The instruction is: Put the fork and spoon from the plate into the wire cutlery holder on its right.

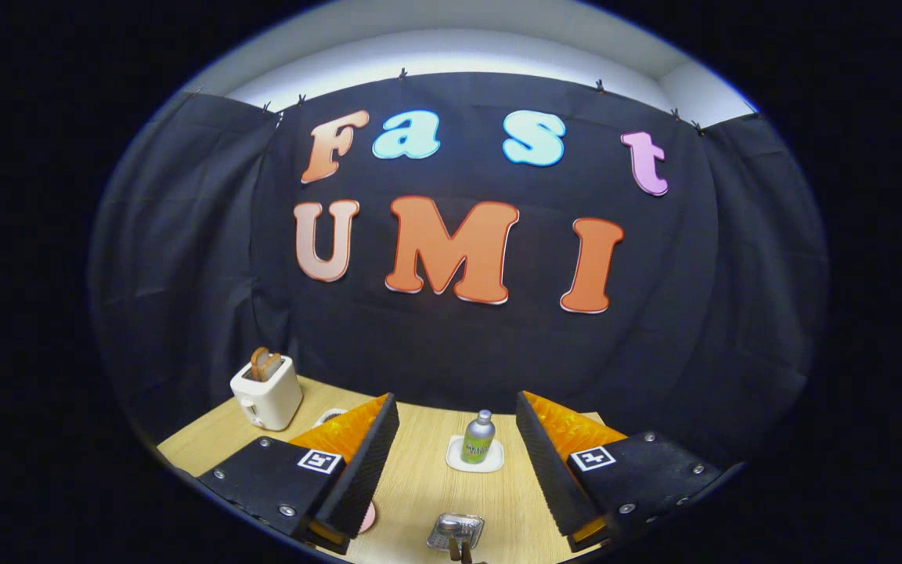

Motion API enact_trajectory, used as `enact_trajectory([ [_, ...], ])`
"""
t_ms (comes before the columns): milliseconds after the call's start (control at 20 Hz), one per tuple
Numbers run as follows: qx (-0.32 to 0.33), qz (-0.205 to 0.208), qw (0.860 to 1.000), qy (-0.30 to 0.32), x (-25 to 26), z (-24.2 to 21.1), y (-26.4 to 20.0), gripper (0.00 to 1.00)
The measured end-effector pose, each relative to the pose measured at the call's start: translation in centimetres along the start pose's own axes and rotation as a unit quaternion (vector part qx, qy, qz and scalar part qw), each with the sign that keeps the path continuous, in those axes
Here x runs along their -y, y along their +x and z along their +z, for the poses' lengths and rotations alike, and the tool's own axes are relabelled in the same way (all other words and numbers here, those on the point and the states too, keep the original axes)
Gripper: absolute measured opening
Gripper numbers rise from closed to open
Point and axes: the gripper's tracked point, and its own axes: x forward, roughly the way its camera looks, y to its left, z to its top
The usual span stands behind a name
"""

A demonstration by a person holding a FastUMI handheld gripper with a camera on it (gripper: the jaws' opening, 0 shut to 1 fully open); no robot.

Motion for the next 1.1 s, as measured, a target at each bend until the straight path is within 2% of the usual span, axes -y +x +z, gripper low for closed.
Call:
enact_trajectory([
  [100,0.016,0.018,1.0,0.007,-0.5,0.8,-0.4,0.93],
  [200,0.034,0.018,0.999,0.009,-0.9,1.0,-1.1,0.97],
  [600,0.107,0.011,0.994,-0.006,-0.6,4.5,-2.2,0.99],
  [1100,0.117,0.015,0.993,-0.004,-1.6,5.1,-2.2,0.99],
])
